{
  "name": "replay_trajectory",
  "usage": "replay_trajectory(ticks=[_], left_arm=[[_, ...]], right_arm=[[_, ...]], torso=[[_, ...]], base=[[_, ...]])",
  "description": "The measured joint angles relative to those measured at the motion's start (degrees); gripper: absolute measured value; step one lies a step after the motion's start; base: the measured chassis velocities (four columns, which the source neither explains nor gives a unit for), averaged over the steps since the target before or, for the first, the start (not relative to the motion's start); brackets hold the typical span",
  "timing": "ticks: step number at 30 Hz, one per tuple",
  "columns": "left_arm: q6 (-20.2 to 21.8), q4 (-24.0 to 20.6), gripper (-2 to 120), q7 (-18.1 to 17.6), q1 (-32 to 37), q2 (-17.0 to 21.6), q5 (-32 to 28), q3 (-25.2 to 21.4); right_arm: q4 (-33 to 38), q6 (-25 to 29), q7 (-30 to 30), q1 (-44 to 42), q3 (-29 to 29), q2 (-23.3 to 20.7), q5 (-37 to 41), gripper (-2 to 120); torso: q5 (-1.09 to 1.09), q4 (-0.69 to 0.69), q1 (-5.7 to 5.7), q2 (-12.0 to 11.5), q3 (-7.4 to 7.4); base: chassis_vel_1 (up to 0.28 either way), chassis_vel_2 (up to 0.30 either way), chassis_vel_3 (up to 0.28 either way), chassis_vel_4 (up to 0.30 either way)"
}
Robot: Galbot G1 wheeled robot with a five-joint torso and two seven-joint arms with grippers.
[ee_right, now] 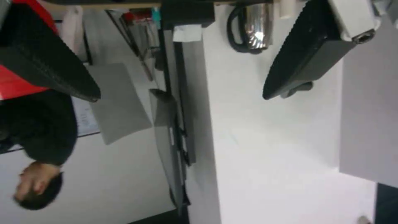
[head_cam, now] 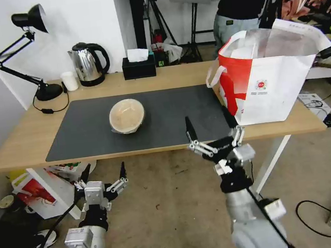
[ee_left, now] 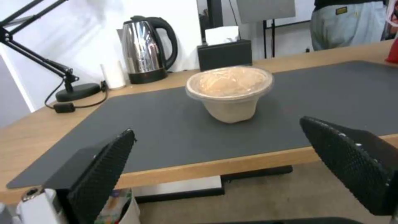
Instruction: Pick up the trash from the table and place it into the takeout bag.
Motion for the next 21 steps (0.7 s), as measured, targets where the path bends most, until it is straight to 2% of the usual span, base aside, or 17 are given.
replay_trajectory(ticks=[6, 9, 13, 21], left_arm=[[0.0, 0.0, 100, 0.0, 0.0, 0.0, 0.0, 0.0], [0.0, 0.0, 100, 0.0, 0.0, 0.0, 0.0, 0.0], [0.0, 0.0, 100, 0.0, 0.0, 0.0, 0.0, 0.0], [0.0, 0.0, 100, 0.0, 0.0, 0.0, 0.0, 0.0]], right_arm=[[-2.5, 4.8, 1.5, -4.7, 1.1, 3.0, -7.3, 100], [-4.5, 6.8, 1.9, -6.0, 2.5, 3.1, -8.5, 100], [-8.9, 9.6, 2.9, -6.3, 5.7, 1.5, -8.2, 100], [-12.7, 10.9, 1.6, -5.6, 9.5, -1.5, -3.0, 100]], torso=[[0.01, -0.01, 0.0, 0.0, 0.0], [0.01, -0.01, 0.0, 0.0, 0.0], [0.02, 0.0, 0.0, 0.0, 0.0], [0.02, 0.0, 0.0, 0.0, 0.0]], base=[[0.0, 0.0, 0.0, 0.0], [0.0, 0.0, 0.0, 0.0], [0.0, 0.0, 0.0, 0.0], [0.0, 0.0, 0.0, 0.0]])
